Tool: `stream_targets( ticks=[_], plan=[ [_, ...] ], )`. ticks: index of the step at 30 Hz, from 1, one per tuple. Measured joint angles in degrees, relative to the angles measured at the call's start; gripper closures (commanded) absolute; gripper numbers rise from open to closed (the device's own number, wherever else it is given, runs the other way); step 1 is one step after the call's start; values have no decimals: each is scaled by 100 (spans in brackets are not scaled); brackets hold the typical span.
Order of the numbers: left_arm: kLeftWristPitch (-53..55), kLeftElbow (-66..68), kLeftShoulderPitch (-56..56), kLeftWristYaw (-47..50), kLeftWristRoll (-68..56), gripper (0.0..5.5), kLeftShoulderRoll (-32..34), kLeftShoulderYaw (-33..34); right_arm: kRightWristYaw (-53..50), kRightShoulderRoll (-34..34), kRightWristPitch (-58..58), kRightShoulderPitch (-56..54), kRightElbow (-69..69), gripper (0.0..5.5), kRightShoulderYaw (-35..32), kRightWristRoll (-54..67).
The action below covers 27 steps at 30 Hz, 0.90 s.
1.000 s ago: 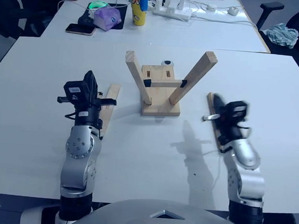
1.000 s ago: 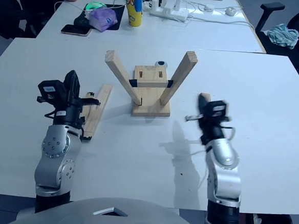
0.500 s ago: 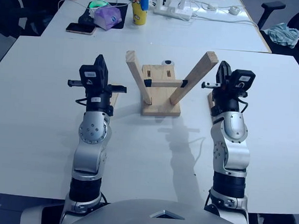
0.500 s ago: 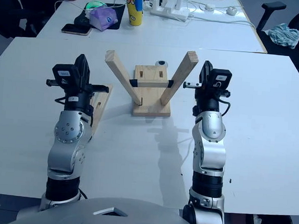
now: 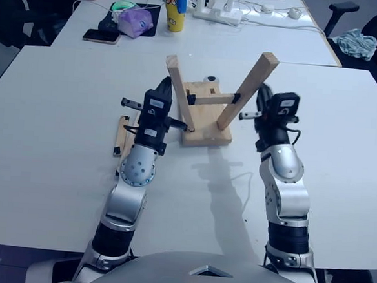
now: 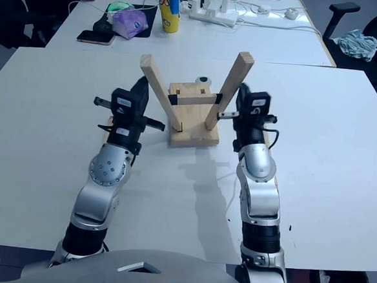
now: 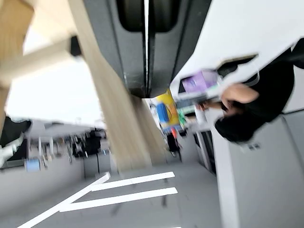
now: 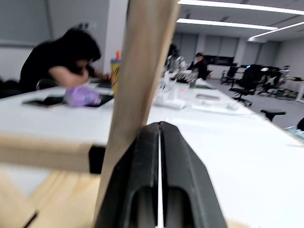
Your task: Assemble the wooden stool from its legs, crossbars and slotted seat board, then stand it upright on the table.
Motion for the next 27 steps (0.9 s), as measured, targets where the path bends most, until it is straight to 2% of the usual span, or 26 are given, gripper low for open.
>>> stream_targets(
  ticks=[6, 12, 15, 20, 23, 27],
  plan=[
    [366, 10, 8, -4, -62, 549, -37, 345, 84, 23, 173, -14, 69, 550, 94, -12],
    [514, 9, 187, 300, -236, 549, -242, 1060, -393, 10, 257, -28, 82, 550, -500, -238],
    [233, -120, 200, 515, -106, 549, -210, 1296, -548, 37, 175, -31, 74, 550, -714, -233],
    [-585, -342, -89, 451, 154, 549, -82, 961, -497, 175, -264, -194, -107, 550, -630, -168],
    [-676, -175, -227, 176, 204, 549, -70, 576, -367, 231, -382, -332, -113, 550, -425, -168],
    [-500, -24, -342, 101, 209, 549, -70, 462, 30, 45, -91, -187, 104, 550, -37, -147]
  ],
)
